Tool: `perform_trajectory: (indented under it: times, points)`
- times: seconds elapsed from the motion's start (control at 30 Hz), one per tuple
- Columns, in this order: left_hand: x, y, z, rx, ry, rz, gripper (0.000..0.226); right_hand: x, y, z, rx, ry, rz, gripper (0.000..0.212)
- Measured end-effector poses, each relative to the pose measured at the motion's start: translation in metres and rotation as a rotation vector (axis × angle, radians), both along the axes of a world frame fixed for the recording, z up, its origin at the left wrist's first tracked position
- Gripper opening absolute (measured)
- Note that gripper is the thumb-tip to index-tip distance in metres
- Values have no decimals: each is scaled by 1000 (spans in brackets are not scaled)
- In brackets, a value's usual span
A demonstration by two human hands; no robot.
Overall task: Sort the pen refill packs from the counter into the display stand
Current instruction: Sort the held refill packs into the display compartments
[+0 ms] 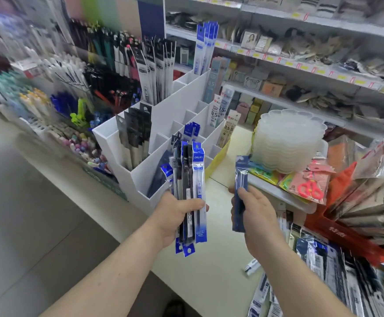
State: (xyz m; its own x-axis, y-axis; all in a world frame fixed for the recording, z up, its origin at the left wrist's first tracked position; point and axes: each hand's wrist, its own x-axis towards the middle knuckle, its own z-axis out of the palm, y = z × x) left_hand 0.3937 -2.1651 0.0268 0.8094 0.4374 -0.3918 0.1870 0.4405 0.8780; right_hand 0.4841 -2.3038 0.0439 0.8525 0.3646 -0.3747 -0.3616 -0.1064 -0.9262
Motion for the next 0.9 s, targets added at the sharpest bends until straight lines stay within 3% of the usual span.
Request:
perform_trajectory:
  times: [0.13,0.27,0.47,0.7,0.9]
  points:
    - [-20,8,7,54,-54,114,28,3,1,-1,-22,-144,106,14]
    - [-41,17,8,96,-46,222,25,6,14,5,-11,-200,162,19]
    - [-56,24,13,174,-101,295,44,15,48,14,39,-306,151,17]
    - [-69,39,9,158,-109,358,43,5,104,10,84,-269,111,21]
    - [-75,45,8,138,-132,326,43,-6,131,-14,-50,-318,114,20]
